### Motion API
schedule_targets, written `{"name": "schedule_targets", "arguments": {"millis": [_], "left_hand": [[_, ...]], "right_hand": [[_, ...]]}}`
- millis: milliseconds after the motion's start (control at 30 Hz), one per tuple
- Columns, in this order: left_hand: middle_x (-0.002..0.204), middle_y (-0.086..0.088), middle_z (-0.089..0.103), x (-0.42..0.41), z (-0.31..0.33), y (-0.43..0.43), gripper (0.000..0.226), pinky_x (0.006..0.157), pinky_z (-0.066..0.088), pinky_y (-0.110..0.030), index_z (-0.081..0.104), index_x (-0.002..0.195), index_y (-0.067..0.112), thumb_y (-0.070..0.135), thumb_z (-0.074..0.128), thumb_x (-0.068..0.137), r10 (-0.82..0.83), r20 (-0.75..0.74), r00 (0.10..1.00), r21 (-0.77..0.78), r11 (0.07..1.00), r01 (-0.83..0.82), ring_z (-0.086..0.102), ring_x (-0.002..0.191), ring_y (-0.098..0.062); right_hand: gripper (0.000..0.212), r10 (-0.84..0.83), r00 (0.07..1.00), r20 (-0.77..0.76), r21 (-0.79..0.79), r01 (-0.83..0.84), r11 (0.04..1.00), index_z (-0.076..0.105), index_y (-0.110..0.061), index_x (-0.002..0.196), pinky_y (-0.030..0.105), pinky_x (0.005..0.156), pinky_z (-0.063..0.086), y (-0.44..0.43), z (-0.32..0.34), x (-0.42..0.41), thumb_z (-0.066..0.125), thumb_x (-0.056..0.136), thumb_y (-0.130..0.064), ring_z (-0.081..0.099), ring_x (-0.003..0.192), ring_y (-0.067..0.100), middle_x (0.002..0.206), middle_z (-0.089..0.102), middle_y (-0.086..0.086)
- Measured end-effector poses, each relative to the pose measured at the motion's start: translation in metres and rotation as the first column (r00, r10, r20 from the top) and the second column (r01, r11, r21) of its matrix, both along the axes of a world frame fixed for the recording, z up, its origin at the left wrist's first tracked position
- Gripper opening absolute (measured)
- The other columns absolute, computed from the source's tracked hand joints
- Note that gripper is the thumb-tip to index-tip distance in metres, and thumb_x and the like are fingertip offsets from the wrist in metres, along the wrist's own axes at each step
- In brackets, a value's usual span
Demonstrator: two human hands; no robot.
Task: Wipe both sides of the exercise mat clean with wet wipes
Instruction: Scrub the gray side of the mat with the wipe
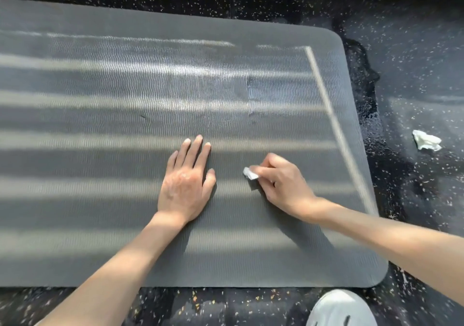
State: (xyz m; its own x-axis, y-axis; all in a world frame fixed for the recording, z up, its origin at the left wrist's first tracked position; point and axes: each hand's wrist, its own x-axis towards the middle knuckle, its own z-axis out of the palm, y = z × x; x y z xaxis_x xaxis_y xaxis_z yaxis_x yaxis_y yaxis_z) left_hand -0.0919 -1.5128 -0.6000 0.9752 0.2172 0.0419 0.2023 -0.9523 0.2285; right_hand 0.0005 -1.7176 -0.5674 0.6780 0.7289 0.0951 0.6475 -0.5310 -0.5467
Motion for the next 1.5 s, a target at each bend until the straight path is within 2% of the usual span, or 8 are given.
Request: {"name": "schedule_targets", "arguments": {"millis": [133,267,400,633,833,1033,1233,1500], "left_hand": [[0.151,-0.015,0.043,0.0,0.0,-0.004,0.06,0.111,0.028,-0.047,0.05,0.141,0.005,0.032,0.035,0.09,0.028,-0.02,0.999,0.005,1.0,-0.028,0.042,0.138,-0.036],[0.157,-0.015,0.034,0.005,0.005,-0.022,0.064,0.112,0.027,-0.057,0.042,0.146,0.004,0.029,0.028,0.089,0.13,-0.098,0.987,-0.027,0.991,-0.133,0.032,0.143,-0.038],[0.163,-0.015,0.017,0.006,0.004,-0.035,0.07,0.118,0.011,-0.055,0.027,0.153,0.004,0.033,0.03,0.09,0.158,-0.161,0.974,-0.052,0.984,-0.169,0.014,0.149,-0.038],[0.158,-0.023,0.027,-0.002,0.002,-0.035,0.062,0.113,0.024,-0.056,0.035,0.149,0.0,0.032,0.038,0.096,0.068,-0.162,0.984,-0.006,0.998,-0.07,0.023,0.144,-0.047],[0.155,-0.023,0.03,-0.046,0.004,-0.045,0.059,0.11,0.028,-0.053,0.038,0.147,0.002,0.034,0.028,0.098,-0.203,-0.16,0.966,0.082,0.972,0.218,0.028,0.141,-0.047],[0.156,-0.021,0.032,-0.046,0.007,-0.047,0.059,0.111,0.028,-0.052,0.04,0.146,0.004,0.034,0.03,0.096,-0.177,-0.156,0.972,0.069,0.98,0.189,0.028,0.142,-0.045],[0.156,-0.019,0.033,-0.045,0.007,-0.047,0.058,0.111,0.029,-0.052,0.042,0.145,0.006,0.034,0.033,0.095,-0.159,-0.132,0.978,0.036,0.986,0.165,0.028,0.143,-0.044],[0.156,-0.019,0.033,-0.044,0.009,-0.048,0.059,0.112,0.027,-0.052,0.042,0.145,0.006,0.034,0.033,0.095,-0.141,-0.117,0.983,0.019,0.989,0.144,0.028,0.143,-0.043]], "right_hand": [[0.016,0.04,0.998,-0.05,0.002,-0.04,0.999,0.071,-0.012,0.095,0.03,0.055,0.041,-0.011,-0.001,-0.048,0.055,0.091,-0.014,0.043,0.066,0.017,0.077,0.046,0.003],[0.033,0.13,0.975,-0.182,-0.019,-0.136,0.991,0.067,-0.014,0.095,0.025,0.061,0.033,-0.033,-0.001,-0.096,0.043,0.092,-0.036,0.039,0.07,0.009,0.082,0.046,-0.003],[0.019,-0.039,0.993,-0.11,-0.005,0.038,0.999,0.071,-0.016,0.092,0.028,0.057,0.041,-0.02,0.003,-0.069,0.066,0.081,-0.001,0.048,0.067,0.018,0.078,0.05,0.003],[0.02,0.114,0.961,-0.253,-0.007,-0.12,0.993,0.067,-0.006,0.096,0.029,0.056,0.034,-0.038,0.01,-0.136,0.049,0.094,-0.013,0.04,0.069,0.016,0.081,0.046,0.003],[0.01,-0.141,0.987,-0.076,-0.075,0.135,0.988,0.069,-0.015,0.095,0.027,0.055,0.039,-0.025,0.007,-0.089,0.061,0.088,-0.013,0.043,0.066,0.018,0.08,0.048,0.005],[0.017,0.237,0.942,-0.237,-0.042,-0.253,0.966,0.067,-0.008,0.1,0.026,0.053,0.04,-0.055,0.016,-0.148,0.06,0.087,0.0,0.038,0.067,0.013,0.082,0.047,0.004],[0.021,0.101,0.98,-0.173,-0.048,-0.111,0.993,0.067,-0.005,0.098,0.033,0.05,0.041,-0.058,0.009,-0.121,0.049,0.095,-0.013,0.042,0.064,0.017,0.08,0.049,0.007],[0.024,0.264,0.944,-0.198,-0.15,-0.295,0.944,0.066,-0.009,0.109,0.029,0.055,0.044,-0.076,0.014,-0.116,0.05,0.091,-0.004,0.049,0.071,0.018,0.089,0.053,0.007]]}}
